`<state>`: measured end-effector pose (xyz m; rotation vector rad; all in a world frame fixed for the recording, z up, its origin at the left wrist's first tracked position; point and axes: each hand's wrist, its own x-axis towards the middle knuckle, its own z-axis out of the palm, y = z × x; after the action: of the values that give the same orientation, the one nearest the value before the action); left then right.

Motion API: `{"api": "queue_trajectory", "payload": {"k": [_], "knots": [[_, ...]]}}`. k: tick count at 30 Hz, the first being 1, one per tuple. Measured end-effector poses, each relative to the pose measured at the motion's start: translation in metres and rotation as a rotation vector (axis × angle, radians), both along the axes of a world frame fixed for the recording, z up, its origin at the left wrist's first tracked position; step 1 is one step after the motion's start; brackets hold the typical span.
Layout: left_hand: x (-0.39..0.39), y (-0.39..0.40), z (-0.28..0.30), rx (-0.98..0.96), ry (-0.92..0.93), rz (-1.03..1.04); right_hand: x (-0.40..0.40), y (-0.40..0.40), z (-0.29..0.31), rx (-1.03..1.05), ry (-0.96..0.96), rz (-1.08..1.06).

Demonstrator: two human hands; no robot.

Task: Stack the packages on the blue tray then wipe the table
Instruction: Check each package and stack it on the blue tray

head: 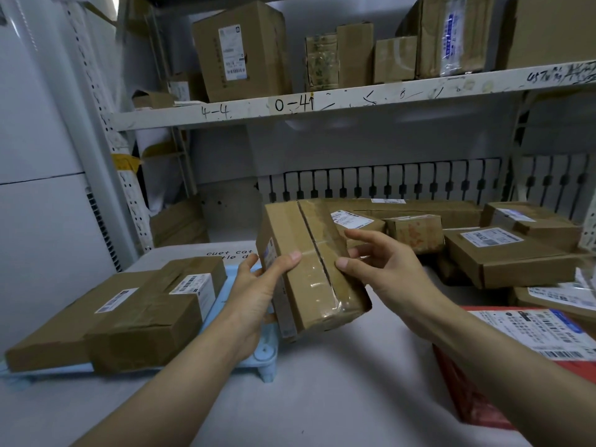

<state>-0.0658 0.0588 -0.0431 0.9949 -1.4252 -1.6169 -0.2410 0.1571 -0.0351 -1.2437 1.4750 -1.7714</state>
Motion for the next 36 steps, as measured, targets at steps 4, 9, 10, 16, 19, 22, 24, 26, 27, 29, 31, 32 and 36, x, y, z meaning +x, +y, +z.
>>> {"api": "queue_trajectory", "payload": {"k": [4, 9, 10, 16, 19, 22, 24, 26, 27, 29, 31, 32, 36], "knots": [[0.002, 0.0, 0.0, 0.093, -0.008, -0.004, 0.002, 0.003, 0.002, -0.025, -0.004, -0.003], [0.001, 0.001, 0.005, 0.177, -0.001, -0.026, 0.004, 0.004, 0.003, -0.036, 0.025, 0.011], [0.001, 0.001, 0.005, 0.205, -0.008, -0.045, 0.005, 0.004, 0.004, -0.037, 0.032, 0.011], [-0.001, -0.002, 0.006, 0.408, 0.033, -0.096, 0.007, 0.01, 0.008, -0.064, 0.048, 0.042], [-0.001, 0.0, 0.01, 0.502, 0.08, -0.121, 0.007, 0.011, 0.007, -0.051, 0.058, 0.071], [0.001, -0.001, 0.011, 0.547, 0.127, -0.185, 0.009, 0.01, 0.007, -0.034, 0.093, 0.07], [0.002, 0.0, 0.011, 0.572, 0.145, -0.223, 0.01, 0.01, 0.007, -0.025, 0.113, 0.065], [0.003, 0.001, 0.011, 0.572, 0.151, -0.23, 0.009, 0.01, 0.008, -0.022, 0.113, 0.06], [0.003, 0.001, 0.01, 0.564, 0.151, -0.225, 0.009, 0.01, 0.008, -0.022, 0.109, 0.058], [0.003, 0.003, 0.011, 0.532, 0.139, -0.223, 0.009, 0.008, 0.008, -0.025, 0.096, 0.054], [0.002, 0.005, 0.013, 0.497, 0.111, -0.222, 0.008, 0.005, 0.006, -0.035, 0.08, 0.04], [0.002, 0.006, 0.014, 0.476, 0.092, -0.216, 0.008, 0.004, 0.006, -0.039, 0.074, 0.031], [0.002, 0.007, 0.016, 0.425, 0.041, -0.233, 0.006, 0.003, 0.004, -0.045, 0.061, 0.008]]}}
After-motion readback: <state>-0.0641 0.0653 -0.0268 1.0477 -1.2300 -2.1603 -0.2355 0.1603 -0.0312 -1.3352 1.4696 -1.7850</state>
